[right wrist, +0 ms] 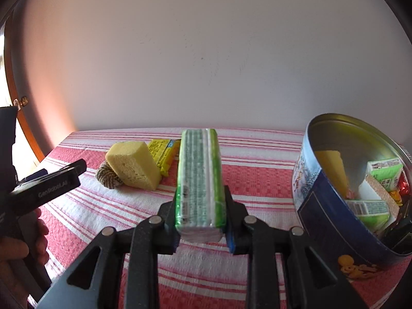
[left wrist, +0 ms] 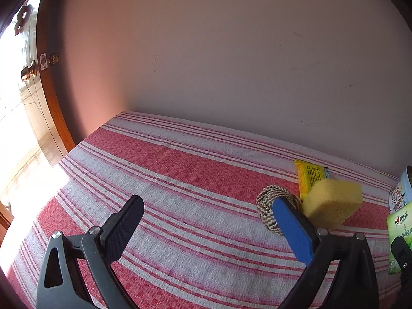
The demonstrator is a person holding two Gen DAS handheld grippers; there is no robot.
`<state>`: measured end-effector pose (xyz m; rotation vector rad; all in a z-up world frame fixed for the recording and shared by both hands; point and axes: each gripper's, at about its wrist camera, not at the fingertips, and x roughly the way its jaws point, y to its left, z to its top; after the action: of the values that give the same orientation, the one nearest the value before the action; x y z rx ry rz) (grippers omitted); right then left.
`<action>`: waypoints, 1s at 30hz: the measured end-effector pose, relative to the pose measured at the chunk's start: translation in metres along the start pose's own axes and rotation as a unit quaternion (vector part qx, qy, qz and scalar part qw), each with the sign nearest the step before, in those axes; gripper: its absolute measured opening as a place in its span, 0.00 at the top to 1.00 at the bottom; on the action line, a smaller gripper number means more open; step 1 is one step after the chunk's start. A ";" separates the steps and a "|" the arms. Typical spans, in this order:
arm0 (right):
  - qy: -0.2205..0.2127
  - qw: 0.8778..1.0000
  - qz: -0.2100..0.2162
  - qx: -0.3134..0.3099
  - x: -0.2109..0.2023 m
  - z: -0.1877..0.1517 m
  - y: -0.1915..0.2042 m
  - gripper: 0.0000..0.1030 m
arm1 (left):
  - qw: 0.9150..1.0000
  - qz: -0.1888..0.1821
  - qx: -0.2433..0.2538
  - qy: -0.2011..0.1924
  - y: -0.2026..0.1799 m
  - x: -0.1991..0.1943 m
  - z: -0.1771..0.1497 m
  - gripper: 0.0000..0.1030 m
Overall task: Organize objects
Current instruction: 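Grasp the twine ball with the left tool while the right tool grasps the small green box, then carry the twine ball and green box over the blue tin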
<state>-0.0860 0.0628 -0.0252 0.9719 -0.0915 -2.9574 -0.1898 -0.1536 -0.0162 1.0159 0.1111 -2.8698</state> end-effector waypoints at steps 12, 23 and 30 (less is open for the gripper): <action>0.000 1.000 0.010 0.003 -0.026 -0.014 -0.023 0.74 | 0.992 -0.060 0.018 0.113 -0.041 0.057 0.009 0.06; -0.005 1.000 0.015 0.009 -0.024 -0.017 -0.025 0.74 | 0.991 -0.103 -0.018 0.078 -0.030 0.030 0.006 0.60; -0.077 0.996 -0.028 -0.019 -0.050 -0.016 -0.022 0.74 | 0.996 -0.053 -0.047 -0.045 -0.021 -0.034 -0.005 0.60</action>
<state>-0.0371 0.0867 -0.0098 0.7519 -0.0112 -3.0688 -0.1628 -0.1298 0.0026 0.8875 0.2981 -2.9688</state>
